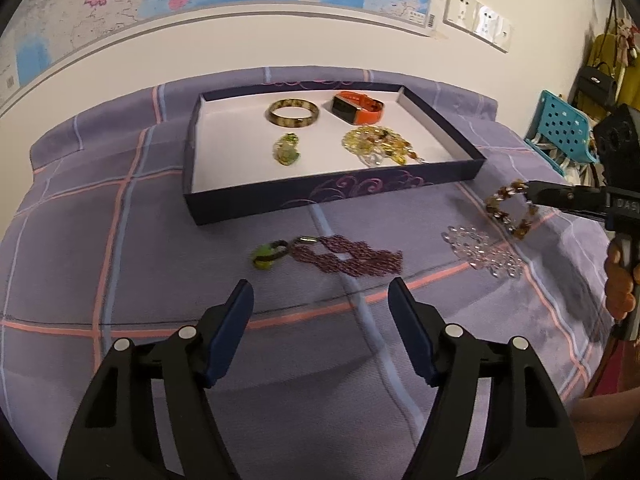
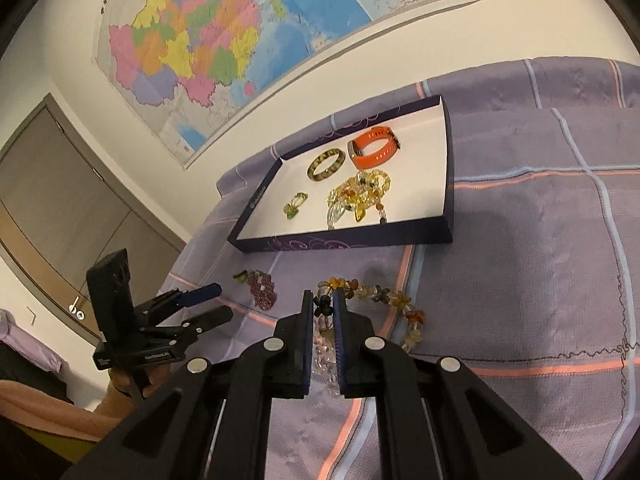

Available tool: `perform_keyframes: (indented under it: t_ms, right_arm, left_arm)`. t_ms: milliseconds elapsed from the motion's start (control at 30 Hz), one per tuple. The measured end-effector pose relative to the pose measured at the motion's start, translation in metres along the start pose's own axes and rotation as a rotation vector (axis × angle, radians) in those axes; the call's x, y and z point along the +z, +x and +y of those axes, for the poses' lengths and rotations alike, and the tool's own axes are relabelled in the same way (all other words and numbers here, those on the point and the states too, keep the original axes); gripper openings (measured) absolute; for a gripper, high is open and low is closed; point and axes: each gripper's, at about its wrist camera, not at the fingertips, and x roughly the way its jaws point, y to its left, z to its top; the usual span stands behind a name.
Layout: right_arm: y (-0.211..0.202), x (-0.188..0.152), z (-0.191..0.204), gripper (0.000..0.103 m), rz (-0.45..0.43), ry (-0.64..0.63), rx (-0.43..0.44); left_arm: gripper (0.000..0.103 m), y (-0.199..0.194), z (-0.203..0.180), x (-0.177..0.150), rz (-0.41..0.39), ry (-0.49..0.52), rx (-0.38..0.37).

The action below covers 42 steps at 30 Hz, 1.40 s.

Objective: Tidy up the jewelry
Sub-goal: 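Grasp the amber chip necklace with the right tool while the left tool moves to the maroon beaded necklace, then lift the amber necklace with the right tool while the left tool grasps the maroon beaded necklace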

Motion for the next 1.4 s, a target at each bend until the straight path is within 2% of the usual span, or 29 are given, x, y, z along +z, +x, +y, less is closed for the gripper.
perform_keyframes:
  t_ms: [133, 333, 467, 600, 700, 767, 833, 867, 900, 933, 967, 1233, 1400]
  right_arm:
    - [0.0, 0.001, -0.002, 0.008, -0.009, 0.009, 0.009]
    - [0.005, 0.0, -0.004, 0.008, -0.003, 0.017, 0.015]
    - [0.007, -0.001, -0.004, 0.008, 0.001, 0.016, 0.009]
    - [0.007, -0.002, -0.003, 0.008, 0.002, 0.011, 0.007]
    - [0.008, -0.002, -0.002, 0.008, 0.003, 0.006, 0.009]
    - [0.01, -0.002, -0.002, 0.008, 0.006, 0.002, 0.007]
    - [0.011, -0.001, -0.001, 0.008, 0.007, 0.001, 0.007]
    - [0.012, -0.001, -0.001, 0.008, 0.009, 0.0, 0.013]
    - [0.012, 0.0, -0.001, 0.008, 0.009, -0.002, 0.015]
    - [0.013, 0.0, 0.0, 0.008, 0.009, -0.005, 0.016]
    - [0.013, 0.0, 0.0, 0.008, 0.008, -0.007, 0.014]
    - [0.004, 0.006, 0.008, 0.008, -0.029, -0.02, 0.037]
    - [-0.005, 0.013, 0.015, 0.0, -0.063, -0.022, 0.079]
  left_arm:
    - [0.059, 0.003, 0.007, 0.005, 0.001, -0.015, -0.005]
    - [0.061, 0.008, -0.015, 0.008, 0.01, 0.043, -0.097]
    - [0.068, 0.019, -0.03, 0.013, 0.023, 0.079, -0.093]
    - [0.073, 0.031, -0.033, 0.023, 0.032, 0.087, -0.049]
    - [0.072, 0.045, -0.031, 0.026, 0.067, 0.082, -0.023]
    - [0.067, 0.046, -0.032, 0.027, 0.06, 0.093, -0.019]
    - [0.051, 0.046, -0.034, 0.027, 0.058, 0.104, -0.006]
    - [0.049, 0.046, -0.034, 0.027, 0.057, 0.103, -0.008]
    - [0.04, 0.045, -0.033, 0.028, 0.056, 0.097, -0.02]
    - [0.022, 0.045, -0.032, 0.028, 0.059, 0.091, -0.038]
    - [0.016, 0.044, -0.032, 0.027, 0.065, 0.086, -0.05]
    - [0.011, 0.028, -0.033, 0.02, 0.033, 0.084, -0.066]
    - [0.011, 0.011, -0.03, 0.021, 0.001, 0.076, -0.081]
